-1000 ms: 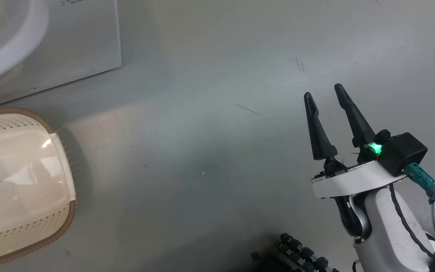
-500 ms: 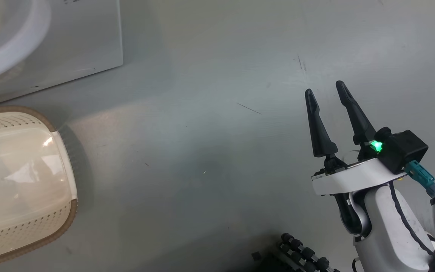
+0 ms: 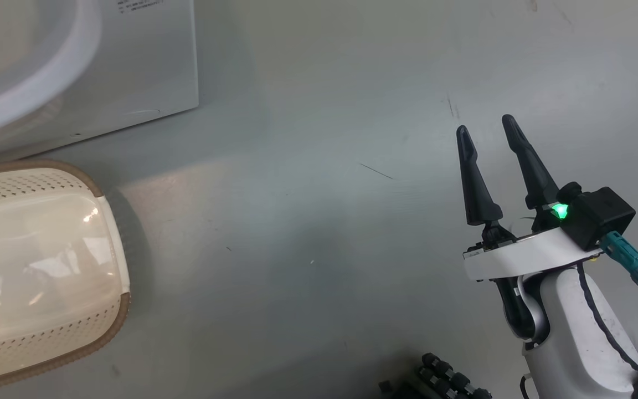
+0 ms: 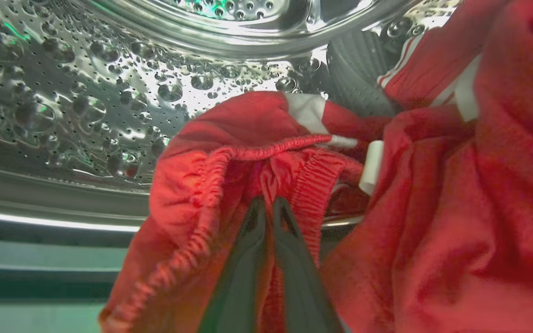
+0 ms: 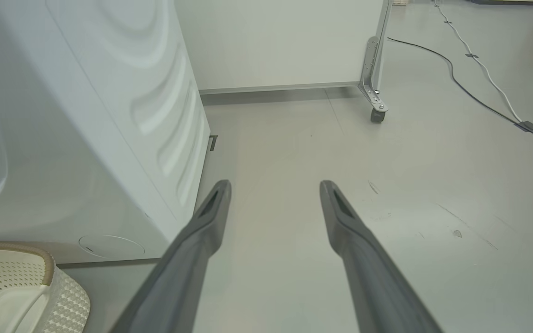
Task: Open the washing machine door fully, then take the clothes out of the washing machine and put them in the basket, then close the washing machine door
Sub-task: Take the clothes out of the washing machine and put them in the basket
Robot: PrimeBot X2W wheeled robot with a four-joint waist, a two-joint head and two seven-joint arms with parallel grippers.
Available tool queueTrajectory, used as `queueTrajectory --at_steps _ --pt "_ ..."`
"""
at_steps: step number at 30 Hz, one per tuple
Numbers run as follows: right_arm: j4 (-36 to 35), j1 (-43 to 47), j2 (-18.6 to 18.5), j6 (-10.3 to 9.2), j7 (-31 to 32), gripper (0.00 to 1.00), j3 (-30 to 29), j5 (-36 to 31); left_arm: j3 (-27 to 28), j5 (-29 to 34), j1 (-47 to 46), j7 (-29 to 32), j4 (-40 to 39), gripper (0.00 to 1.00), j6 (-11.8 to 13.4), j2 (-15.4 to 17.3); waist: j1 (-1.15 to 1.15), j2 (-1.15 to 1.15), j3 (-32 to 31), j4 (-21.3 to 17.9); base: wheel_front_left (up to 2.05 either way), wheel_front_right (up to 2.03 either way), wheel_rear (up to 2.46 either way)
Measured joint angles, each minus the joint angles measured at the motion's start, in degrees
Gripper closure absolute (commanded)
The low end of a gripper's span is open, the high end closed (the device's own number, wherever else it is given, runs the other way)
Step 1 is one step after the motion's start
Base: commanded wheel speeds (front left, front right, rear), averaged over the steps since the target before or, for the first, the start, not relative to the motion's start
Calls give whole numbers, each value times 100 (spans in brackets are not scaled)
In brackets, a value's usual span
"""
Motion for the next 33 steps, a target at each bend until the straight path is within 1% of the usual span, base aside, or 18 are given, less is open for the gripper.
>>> queueTrajectory --at_steps 9,13,25,26,28,33 --pt "83 -8 -1 0 0 0 -129 -113 -102 -19 62 -430 153 100 -8 -274 0 0 -288 164 0 0 0" --pt "134 -7 -1 1 0 0 -193 -157 -121 -51 146 -693 277 100 -66 -424 0 0 -460 266 0 0 0" --pt "304 114 -35 12 0 0 -392 -258 -124 -305 861 -1714 561 100 -162 -955 0 0 -1135 593 0 0 0" --pt "315 151 -48 16 0 0 -414 -271 -125 -311 925 -1796 581 100 -204 -1000 0 0 -1201 623 0 0 0" --pt "348 237 -82 51 0 0 -445 -312 -124 -356 1053 -1945 631 100 -209 -1098 0 0 -1333 686 0 0 0" --pt "388 440 -130 52 0 0 -533 -312 -127 -403 1335 -2359 656 100 -256 -1245 0 0 -1650 864 0 0 0"
